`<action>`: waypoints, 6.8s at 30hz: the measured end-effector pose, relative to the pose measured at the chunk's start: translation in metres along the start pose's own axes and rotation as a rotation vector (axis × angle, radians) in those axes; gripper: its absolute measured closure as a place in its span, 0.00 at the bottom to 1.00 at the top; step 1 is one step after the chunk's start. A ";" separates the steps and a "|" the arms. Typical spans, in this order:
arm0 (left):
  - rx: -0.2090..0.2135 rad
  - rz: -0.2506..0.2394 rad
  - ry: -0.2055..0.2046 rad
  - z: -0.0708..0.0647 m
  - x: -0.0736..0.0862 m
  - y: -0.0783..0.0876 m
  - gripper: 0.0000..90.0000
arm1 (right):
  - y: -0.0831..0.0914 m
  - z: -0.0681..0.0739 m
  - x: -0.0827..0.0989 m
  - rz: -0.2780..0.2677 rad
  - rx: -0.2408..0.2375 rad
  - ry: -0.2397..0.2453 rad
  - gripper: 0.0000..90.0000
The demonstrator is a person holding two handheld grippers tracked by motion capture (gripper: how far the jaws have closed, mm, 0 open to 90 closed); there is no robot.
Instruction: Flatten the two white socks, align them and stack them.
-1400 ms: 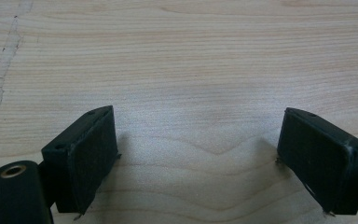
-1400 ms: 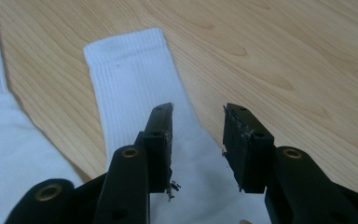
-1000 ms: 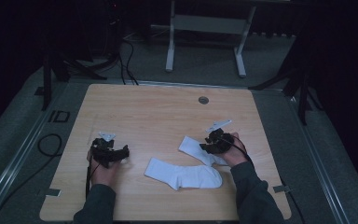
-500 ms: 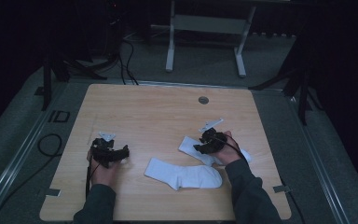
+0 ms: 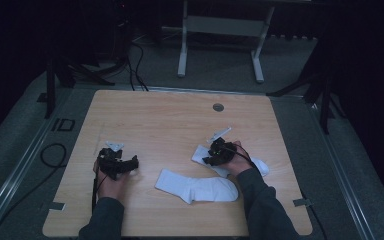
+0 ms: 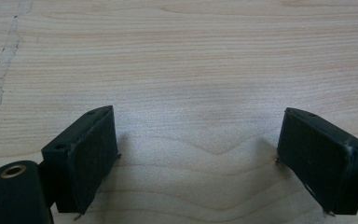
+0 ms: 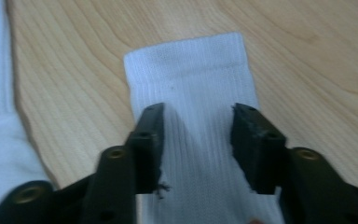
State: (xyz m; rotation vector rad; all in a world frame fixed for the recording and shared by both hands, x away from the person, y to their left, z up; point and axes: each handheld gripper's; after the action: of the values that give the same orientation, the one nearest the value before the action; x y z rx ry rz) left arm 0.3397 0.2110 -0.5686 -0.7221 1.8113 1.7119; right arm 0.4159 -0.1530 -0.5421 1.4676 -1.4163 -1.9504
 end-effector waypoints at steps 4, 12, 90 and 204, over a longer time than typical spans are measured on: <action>0.000 0.000 0.000 0.000 0.000 0.000 0.13 | 0.001 -0.004 0.002 -0.013 0.013 0.006 0.77; 0.000 0.000 0.000 0.000 0.000 0.000 0.13 | 0.003 -0.010 0.009 -0.041 0.020 -0.029 0.92; 0.001 0.001 0.001 0.000 0.000 0.000 0.13 | 0.144 0.015 0.006 -0.269 0.009 0.045 0.92; 0.282 0.004 -0.228 -0.059 0.015 0.043 0.99 | -0.012 0.140 -0.032 -0.082 -0.071 0.052 0.78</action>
State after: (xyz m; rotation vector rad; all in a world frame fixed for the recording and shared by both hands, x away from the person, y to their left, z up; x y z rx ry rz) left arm 0.2976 0.1543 -0.5455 -0.3901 1.8407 1.4345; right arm 0.3129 -0.0527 -0.5374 1.5553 -1.2702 -1.9742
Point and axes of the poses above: each handheld gripper's, and its own axes: y roughly backward along the jaws, x roughly out of its underside, z roughly to its left, and after that the axes turned 4 degrees about y, right-handed
